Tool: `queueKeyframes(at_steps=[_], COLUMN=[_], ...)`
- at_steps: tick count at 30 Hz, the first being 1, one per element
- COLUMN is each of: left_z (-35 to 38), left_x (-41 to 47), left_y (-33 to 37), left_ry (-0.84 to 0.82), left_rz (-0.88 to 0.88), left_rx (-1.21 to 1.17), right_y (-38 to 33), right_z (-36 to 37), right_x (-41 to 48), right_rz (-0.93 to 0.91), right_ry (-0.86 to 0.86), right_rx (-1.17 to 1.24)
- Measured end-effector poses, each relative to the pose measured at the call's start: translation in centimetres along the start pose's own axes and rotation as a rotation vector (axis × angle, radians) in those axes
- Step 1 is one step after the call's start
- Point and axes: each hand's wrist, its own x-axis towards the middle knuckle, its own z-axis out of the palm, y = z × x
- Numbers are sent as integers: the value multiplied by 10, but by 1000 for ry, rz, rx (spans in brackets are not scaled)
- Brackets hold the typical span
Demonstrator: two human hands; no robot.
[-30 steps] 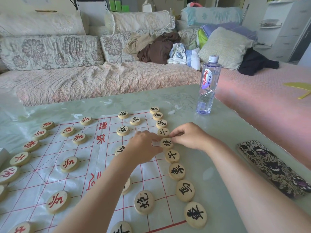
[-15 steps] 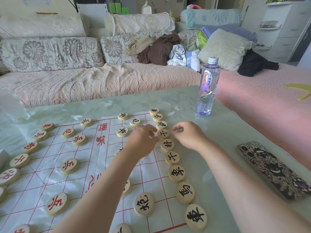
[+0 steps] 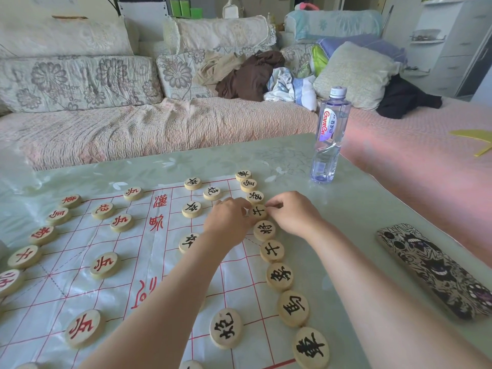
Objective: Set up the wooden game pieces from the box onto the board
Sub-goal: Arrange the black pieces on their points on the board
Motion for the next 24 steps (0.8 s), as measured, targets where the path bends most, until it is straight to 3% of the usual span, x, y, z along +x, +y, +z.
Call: queueKeyframes(at_steps=[8, 17, 24], left_z=[-13, -12, -11], left_x=[13, 36, 45], left_y=[-3, -5, -4], left_ry=[18, -43, -35], left_rz=[15, -19, -16], left_rx=[-2, 22, 11], right_y=[-1, -14, -5], right_z=[-3, -3, -5], right_x=[13, 56, 63], right_rz=[22, -40, -37], right_ry=[75, -100, -76], right_rx=[34, -135, -80])
